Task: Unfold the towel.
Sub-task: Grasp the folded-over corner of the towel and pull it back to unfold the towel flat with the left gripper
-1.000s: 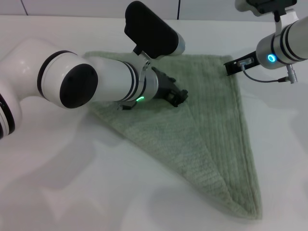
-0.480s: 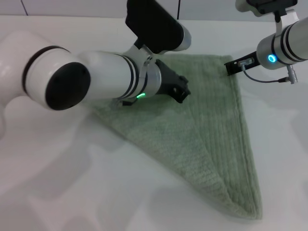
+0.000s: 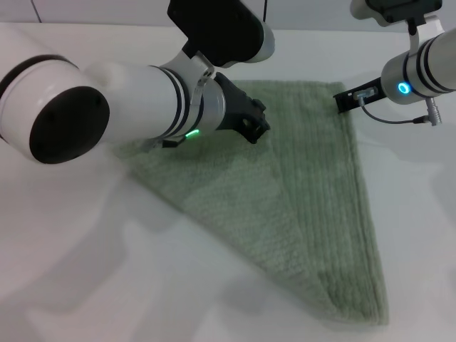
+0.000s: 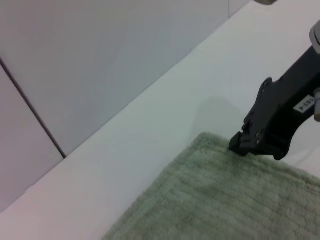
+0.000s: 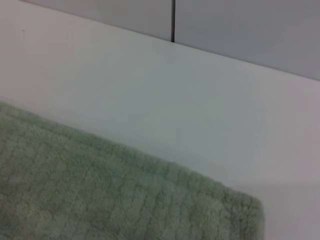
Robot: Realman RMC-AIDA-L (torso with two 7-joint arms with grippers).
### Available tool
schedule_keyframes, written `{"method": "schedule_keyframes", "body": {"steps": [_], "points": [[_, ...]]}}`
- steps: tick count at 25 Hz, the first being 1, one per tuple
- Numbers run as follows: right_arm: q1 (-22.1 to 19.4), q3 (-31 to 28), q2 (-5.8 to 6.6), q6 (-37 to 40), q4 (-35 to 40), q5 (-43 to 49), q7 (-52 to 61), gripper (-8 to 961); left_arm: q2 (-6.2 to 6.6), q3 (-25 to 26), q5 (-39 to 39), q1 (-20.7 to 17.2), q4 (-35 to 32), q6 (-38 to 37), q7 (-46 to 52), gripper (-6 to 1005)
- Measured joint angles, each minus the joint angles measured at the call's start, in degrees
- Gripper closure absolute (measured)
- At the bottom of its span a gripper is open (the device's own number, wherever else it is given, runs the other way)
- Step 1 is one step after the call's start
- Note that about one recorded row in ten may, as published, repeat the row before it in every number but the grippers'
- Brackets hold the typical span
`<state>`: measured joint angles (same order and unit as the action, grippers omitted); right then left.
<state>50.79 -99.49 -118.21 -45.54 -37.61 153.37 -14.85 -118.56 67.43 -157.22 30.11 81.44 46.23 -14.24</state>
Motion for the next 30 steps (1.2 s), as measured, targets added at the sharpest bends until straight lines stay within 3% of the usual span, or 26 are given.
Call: {"method": "schedule_keyframes", "body": {"steps": [8, 15, 30], "points": [[0.1, 0.0, 0.00, 0.0, 0.0, 0.0, 0.0, 954, 0.04, 0.8, -6.2, -1.8, 10.2, 13.1, 3.1, 997], [0.2, 0.0, 0.00, 0.0, -0.2, 0.0, 0.0, 954, 0.08, 1.6, -8.1, -2.7, 14.8, 22.1, 4.6, 995], [0.0, 0.0, 0.00, 1.4, 0.8, 0.0, 0.0, 953, 0.27, 2.5, -8.3, -3.7, 22.1, 33.3, 5.6, 990]]}}
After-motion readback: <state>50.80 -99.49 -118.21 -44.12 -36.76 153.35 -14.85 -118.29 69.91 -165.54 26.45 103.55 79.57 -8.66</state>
